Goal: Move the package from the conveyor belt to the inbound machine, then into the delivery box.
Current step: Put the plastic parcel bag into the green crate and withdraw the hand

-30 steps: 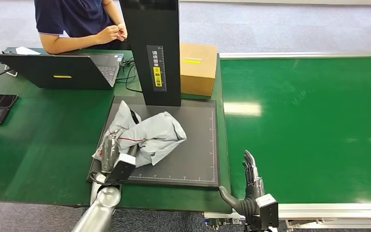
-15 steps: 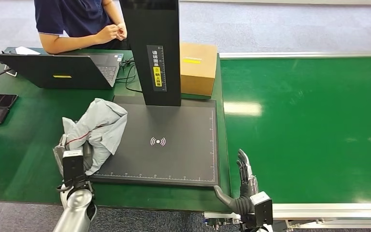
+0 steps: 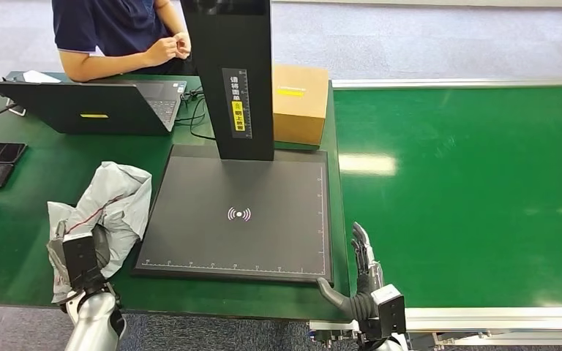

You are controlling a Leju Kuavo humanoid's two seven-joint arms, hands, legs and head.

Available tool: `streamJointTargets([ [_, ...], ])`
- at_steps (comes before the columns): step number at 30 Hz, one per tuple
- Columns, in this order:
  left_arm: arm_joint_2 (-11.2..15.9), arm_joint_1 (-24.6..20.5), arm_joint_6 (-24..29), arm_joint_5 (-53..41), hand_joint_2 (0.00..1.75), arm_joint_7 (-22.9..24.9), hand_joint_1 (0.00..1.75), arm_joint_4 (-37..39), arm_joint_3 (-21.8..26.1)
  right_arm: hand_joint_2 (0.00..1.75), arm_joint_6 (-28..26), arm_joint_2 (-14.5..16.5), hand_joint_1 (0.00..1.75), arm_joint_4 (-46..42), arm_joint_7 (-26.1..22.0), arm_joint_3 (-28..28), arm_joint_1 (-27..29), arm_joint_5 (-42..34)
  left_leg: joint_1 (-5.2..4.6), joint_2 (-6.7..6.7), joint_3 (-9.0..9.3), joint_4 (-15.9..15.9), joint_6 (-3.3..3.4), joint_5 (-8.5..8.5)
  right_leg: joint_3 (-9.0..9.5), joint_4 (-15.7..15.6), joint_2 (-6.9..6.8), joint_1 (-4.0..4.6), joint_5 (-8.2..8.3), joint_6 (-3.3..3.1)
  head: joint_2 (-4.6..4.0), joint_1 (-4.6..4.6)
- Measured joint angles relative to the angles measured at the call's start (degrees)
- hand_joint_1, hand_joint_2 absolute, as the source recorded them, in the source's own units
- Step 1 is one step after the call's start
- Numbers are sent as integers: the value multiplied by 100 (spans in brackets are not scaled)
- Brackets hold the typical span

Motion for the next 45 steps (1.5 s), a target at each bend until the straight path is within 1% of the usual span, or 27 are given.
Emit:
streamJointTargets([
  [8, 108, -273, 21, 96, 175, -30, 175, 705, 406, 175, -50, 25, 0, 18, 0, 1, 0, 22, 0, 0, 7, -1, -2, -1, 4, 0, 1, 1, -1, -2, 0, 0],
  [15, 194, -517, 101, 124, 175, -46, 175, 1172, 516, 175, -102, 30, 0, 14, 0, 1, 12, 22, 0, 1, 19, -1, -4, -1, 15, 1, 1, 1, -2, -6, 0, 0],
  [21, 236, -686, 303, 137, 175, -49, 175, 1448, 625, 175, -90, 37, 0, 9, 0, 1, 37, 25, 0, 1, 27, -3, -6, -2, 22, 3, 2, 4, -2, -9, 0, 0],
  [24, 276, -781, 334, 86, 175, -60, 175, 1589, 861, 175, -33, 57, 0, 9, 0, 1, 41, 43, 0, 5, 31, -4, -10, -3, 24, 5, 5, 7, -2, -12, 0, 1],
  [26, 307, -856, 337, 15, 175, -64, 171, 1691, 1149, 175, 21, 70, 0, 10, 0, 1, 37, 58, 0, 8, 35, -5, -14, -5, 25, 8, 8, 8, -4, -16, 0, 1],
  [28, 342, -926, 337, -30, 175, -66, 95, 1796, 1462, 175, 45, 78, 0, 13, 0, 1, 27, 65, 0, 11, 39, -5, -18, -6, 26, 12, 11, 8, -6, -20, 0, 1],
  [30, 382, -979, 322, -47, 175, -68, 10, 1905, 1714, 175, 45, 81, 0, 16, 0, 1, 14, 67, -1, 12, 44, -6, -23, -6, 26, 13, 12, 8, -7, -22, 0, 0],
  [32, 407, -1001, 261, -75, 175, -69, 0, 1977, 1854, 175, 41, 87, 0, 18, 0, 1, 8, 75, -1, 12, 46, -7, -26, -6, 26, 13, 12, 8, -9, -25, 0, 0],
  [38, 373, -960, -105, -185, 175, -69, 0, 1981, 1851, 175, 48, 126, 0, 11, 0, -4, 17, 133, -1, 11, 49, -7, -29, -5, 26, 14, 12, 9, -10, -27, 0, -1],
  [42, 210, -754, -341, -203, 175, -64, 0, 1576, 1579, 175, 81, 150, 0, -23, 0, -15, 40, 172, -1, 11, 46, -7, -29, -4, 24, 13, 11, 8, -10, -27, 0, -1],
  [45, 20, -460, -481, -256, 175, -61, 0, 971, 1163, 175, 81, 169, 0, -63, 0, -25, 69, 188, -1, 10, 38, -4, -28, -5, 20, 12, 9, 6, -10, -25, 0, -1],
])
